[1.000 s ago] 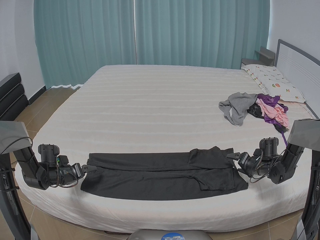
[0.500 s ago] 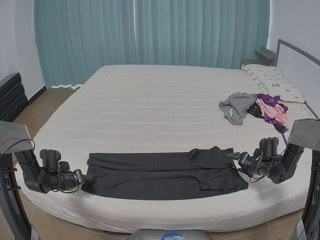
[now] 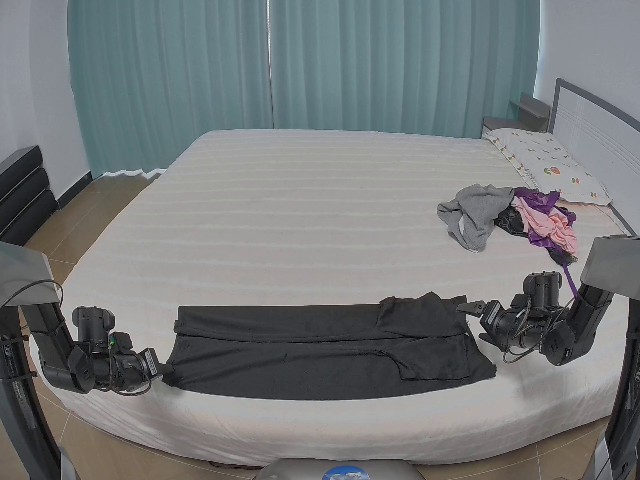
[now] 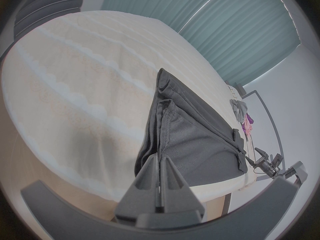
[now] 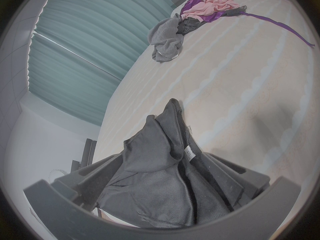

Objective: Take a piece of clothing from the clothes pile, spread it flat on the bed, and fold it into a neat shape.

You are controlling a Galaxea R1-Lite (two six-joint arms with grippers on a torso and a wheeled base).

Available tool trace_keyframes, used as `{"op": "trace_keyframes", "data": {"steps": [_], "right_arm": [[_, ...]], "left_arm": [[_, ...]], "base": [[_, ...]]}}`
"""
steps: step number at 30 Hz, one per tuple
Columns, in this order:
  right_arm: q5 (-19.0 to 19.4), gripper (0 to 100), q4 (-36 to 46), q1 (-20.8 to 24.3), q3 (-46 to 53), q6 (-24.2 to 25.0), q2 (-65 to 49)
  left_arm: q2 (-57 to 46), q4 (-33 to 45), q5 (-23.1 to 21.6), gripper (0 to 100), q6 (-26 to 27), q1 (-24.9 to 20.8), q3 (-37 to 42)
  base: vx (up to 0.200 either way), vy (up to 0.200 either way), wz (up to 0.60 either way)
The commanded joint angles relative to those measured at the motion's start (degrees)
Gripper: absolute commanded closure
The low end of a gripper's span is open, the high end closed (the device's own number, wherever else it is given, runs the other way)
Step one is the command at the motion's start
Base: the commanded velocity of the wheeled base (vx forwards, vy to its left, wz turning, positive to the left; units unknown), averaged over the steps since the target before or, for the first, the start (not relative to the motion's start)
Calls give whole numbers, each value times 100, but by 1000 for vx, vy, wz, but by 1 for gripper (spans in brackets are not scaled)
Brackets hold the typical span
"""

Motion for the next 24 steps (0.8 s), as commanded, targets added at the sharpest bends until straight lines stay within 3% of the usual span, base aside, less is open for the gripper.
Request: {"op": "trace_keyframes", "data": {"steps": [1,24], "right_arm": [[5,0,-3,-5,5,0,-29],[-3,0,6,-22,5,9,-2]], "left_arm": [[-189,13,4,100,-3,16,150],[-259,101,4,100,6,174,291]], "base": [[0,0,0],[0,0,0]]}}
